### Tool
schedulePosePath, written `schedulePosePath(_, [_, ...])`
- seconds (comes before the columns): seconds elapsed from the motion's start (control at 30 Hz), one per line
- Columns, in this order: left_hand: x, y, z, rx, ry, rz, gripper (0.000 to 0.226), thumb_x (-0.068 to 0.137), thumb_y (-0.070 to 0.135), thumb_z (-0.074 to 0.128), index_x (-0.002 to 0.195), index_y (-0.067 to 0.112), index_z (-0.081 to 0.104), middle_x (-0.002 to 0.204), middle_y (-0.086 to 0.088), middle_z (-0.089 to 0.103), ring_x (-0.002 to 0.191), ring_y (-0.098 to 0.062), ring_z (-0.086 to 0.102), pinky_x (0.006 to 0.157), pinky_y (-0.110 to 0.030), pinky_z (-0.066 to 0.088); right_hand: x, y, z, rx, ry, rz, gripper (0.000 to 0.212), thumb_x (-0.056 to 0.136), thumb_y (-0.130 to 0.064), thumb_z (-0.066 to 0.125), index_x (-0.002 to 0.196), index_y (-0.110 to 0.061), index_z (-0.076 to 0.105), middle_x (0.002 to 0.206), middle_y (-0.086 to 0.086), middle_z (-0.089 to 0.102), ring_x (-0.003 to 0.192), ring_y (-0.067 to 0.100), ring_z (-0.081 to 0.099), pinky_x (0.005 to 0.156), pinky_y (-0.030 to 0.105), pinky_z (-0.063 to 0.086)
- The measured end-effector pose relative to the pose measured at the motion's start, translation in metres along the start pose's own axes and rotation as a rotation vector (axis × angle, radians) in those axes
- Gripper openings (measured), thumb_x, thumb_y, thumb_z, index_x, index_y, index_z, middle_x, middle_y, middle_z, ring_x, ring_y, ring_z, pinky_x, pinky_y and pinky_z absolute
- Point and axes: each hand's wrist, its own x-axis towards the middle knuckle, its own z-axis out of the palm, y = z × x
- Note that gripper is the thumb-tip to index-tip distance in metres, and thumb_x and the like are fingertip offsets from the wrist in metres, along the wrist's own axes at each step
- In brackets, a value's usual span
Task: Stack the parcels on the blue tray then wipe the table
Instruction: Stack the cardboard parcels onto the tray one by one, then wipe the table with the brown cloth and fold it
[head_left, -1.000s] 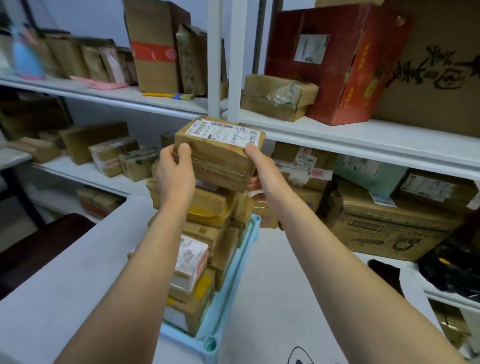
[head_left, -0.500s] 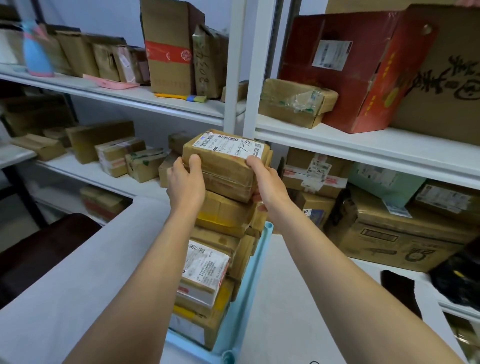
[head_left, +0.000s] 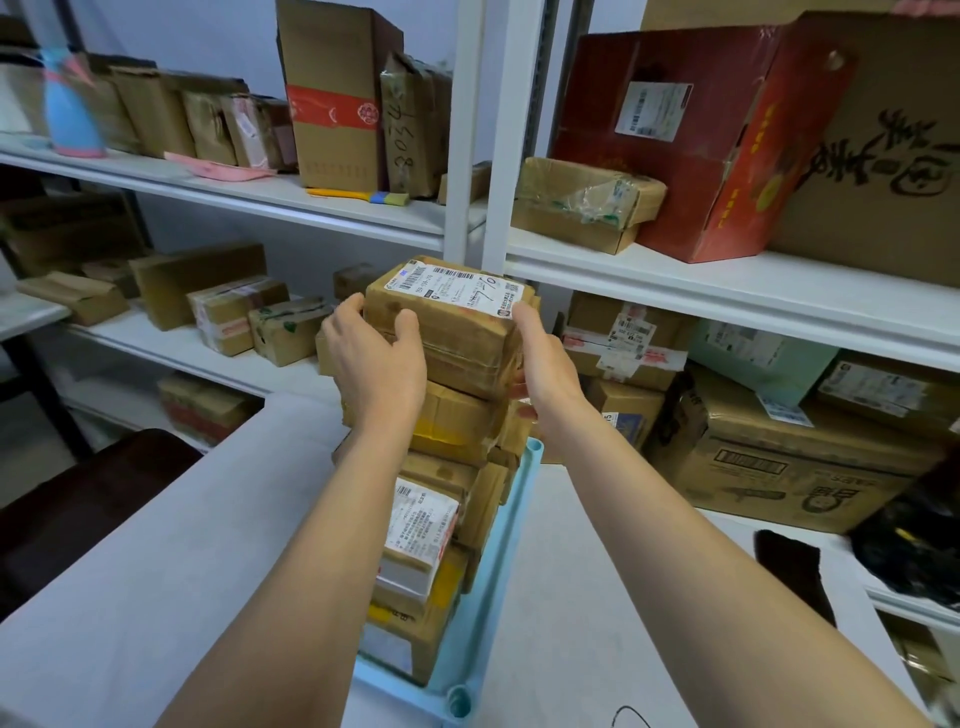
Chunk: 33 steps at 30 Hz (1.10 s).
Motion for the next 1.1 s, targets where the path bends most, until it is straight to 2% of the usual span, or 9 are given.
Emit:
schedulePosePath(0.1, [-0.022, 0.018, -0.001, 0.012, 0.128, 0.245, 0.021, 0.09, 0.021, 0.056, 0.11, 0.014, 0.058, 0.123, -0.001, 0.049, 0.115, -0.012, 0.043, 0.089, -0.024, 0.039, -0.004, 0.001, -0.004, 0.027, 0.049, 0.002, 0.091, 0.059, -0.082, 0.034, 0.13, -0.026, 0.045, 0.114, 0.003, 0.057, 0.107, 0.027, 0.054, 0.096, 0.053, 0.043])
schedulePosePath(0.2, [-0.04, 0.034, 0.009, 0.014, 0.118, 0.478, 0.012, 0.086, 0.018, 0.055, 0.092, 0.011, 0.063, 0.1, 0.0, 0.054, 0.097, -0.014, 0.046, 0.079, -0.015, 0.036, -0.007, 0.006, -0.013, 0.056, 0.078, -0.011, 0.093, 0.057, -0.08, 0.034, 0.13, -0.025, 0.047, 0.107, 0.002, 0.055, 0.098, 0.025, 0.052, 0.095, 0.05, 0.044])
schedulePosePath(0.3, [-0.063, 0.043, 0.027, -0.003, -0.006, 0.589, 0.013, 0.083, 0.017, 0.053, 0.086, 0.009, 0.064, 0.092, -0.005, 0.057, 0.089, -0.018, 0.05, 0.074, -0.016, 0.037, -0.013, 0.015, -0.03, 0.08, 0.109, -0.018, 0.082, 0.061, -0.074, 0.035, 0.123, -0.023, 0.05, 0.102, 0.005, 0.057, 0.095, 0.026, 0.055, 0.084, 0.043, 0.045])
schedulePosePath(0.43, [-0.089, 0.038, 0.051, 0.019, -0.209, 0.6, 0.009, 0.086, 0.015, 0.056, 0.088, 0.011, 0.064, 0.093, -0.003, 0.058, 0.089, -0.017, 0.052, 0.072, -0.015, 0.037, -0.01, 0.036, -0.05, 0.058, 0.135, 0.001, 0.065, 0.065, -0.067, 0.035, 0.098, -0.017, 0.06, 0.091, 0.008, 0.063, 0.081, 0.027, 0.058, 0.067, 0.038, 0.045])
schedulePosePath(0.57, [-0.118, 0.014, 0.083, 0.08, -0.488, 0.474, 0.013, 0.089, 0.014, 0.057, 0.098, 0.013, 0.066, 0.095, 0.004, 0.052, 0.093, -0.015, 0.054, 0.077, -0.021, 0.039, -0.009, 0.073, -0.084, 0.084, 0.231, 0.103, 0.041, 0.089, -0.047, 0.037, 0.107, -0.014, 0.055, 0.104, 0.009, 0.062, 0.094, 0.026, 0.06, 0.071, 0.038, 0.053])
schedulePosePath(0.67, [-0.136, -0.019, 0.105, 0.182, -0.698, 0.337, 0.015, 0.088, 0.016, 0.057, 0.101, 0.014, 0.067, 0.1, 0.001, 0.058, 0.093, -0.015, 0.055, 0.076, -0.021, 0.036, -0.011, 0.109, -0.108, 0.098, 0.289, 0.205, 0.022, 0.096, -0.036, 0.036, 0.1, -0.016, 0.045, 0.094, 0.005, 0.055, 0.086, 0.021, 0.057, 0.078, 0.039, 0.051])
schedulePosePath(0.87, [-0.19, -0.102, 0.147, 0.447, -1.069, 0.101, 0.015, 0.086, 0.021, 0.058, 0.095, 0.016, 0.069, 0.111, -0.002, 0.066, 0.105, -0.021, 0.059, 0.084, -0.023, 0.04, -0.012, 0.204, -0.16, 0.083, 0.394, 0.416, 0.032, 0.096, -0.029, 0.039, 0.118, -0.01, 0.052, 0.1, 0.01, 0.055, 0.097, 0.029, 0.06, 0.078, 0.038, 0.05])
schedulePosePath(1.0, [-0.215, -0.136, 0.164, 0.554, -1.172, -0.016, 0.014, 0.087, 0.02, 0.057, 0.092, 0.015, 0.069, 0.109, -0.003, 0.068, 0.104, -0.021, 0.06, 0.078, -0.02, 0.039, -0.002, 0.256, -0.186, 0.041, 0.382, 0.523, 0.02, 0.095, -0.022, 0.039, 0.103, -0.009, 0.052, 0.088, 0.009, 0.052, 0.081, 0.031, 0.054, 0.076, 0.038, 0.046])
schedulePosePath(1.1, [-0.234, -0.154, 0.182, 0.622, -1.191, -0.095, 0.015, 0.087, 0.02, 0.057, 0.094, 0.013, 0.069, 0.107, -0.006, 0.069, 0.105, -0.022, 0.06, 0.083, -0.023, 0.043, 0.009, 0.293, -0.209, -0.052, 0.361, 0.594, 0.014, 0.093, -0.011, 0.037, 0.094, -0.007, 0.05, 0.085, 0.011, 0.049, 0.084, 0.029, 0.048, 0.078, 0.037, 0.042])
